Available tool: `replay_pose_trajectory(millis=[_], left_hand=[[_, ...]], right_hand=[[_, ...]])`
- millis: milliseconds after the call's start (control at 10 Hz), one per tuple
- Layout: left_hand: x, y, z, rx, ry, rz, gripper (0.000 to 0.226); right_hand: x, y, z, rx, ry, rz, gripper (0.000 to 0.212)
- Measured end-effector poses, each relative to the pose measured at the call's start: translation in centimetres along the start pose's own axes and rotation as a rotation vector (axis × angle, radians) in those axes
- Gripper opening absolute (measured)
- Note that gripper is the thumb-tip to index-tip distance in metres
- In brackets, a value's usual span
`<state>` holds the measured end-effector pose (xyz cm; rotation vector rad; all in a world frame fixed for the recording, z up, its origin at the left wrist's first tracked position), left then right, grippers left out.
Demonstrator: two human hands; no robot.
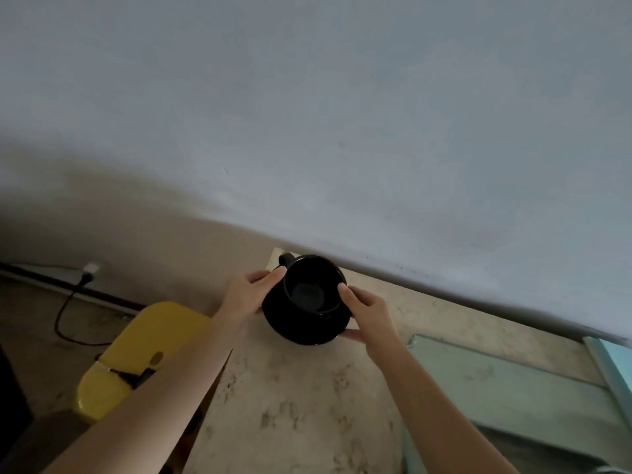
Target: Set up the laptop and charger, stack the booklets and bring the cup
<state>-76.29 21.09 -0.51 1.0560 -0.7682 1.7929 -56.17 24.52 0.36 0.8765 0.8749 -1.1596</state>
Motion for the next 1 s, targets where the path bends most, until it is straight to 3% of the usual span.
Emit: replay_pose_trajectory(millis=[300, 500, 800, 900, 1000], left_hand=[[-0.2, -1.4, -2.8, 0.11, 0.039, 0.055, 0.022], [-1.2, -1.4, -4.0, 0.111, 0.059, 0.065, 0.036], [-0.6, -1.6, -3.5, 0.067, 0.037, 0.045, 0.019], [-0.2, -1.2, -2.8, 0.025, 0.046, 0.031, 0.016], [-0.1, -0.8, -1.2, 0.044, -0.091, -0.082, 0.029]], right_hand=[[-0.3, 0.6, -3.7, -0.024, -0.019, 0.034, 0.029], [0.1, 0.8, -4.7, -0.027, -0.033, 0.046, 0.034], [0.2, 0.8, -4.8, -0.025, -0.022, 0.069, 0.031], [-0.2, 0.6, -4.5, 0.044, -0.004, 0.094, 0.033], [-0.8, 1.2, -3.3, 0.162, 0.104, 0.14, 0.034]])
Point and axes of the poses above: each hand's wrist, its own z-axis away from the middle knuckle, its own y-axis out of the back of the hand, x = y × z, the point moved 2 cm from there along -z, towards the middle knuckle
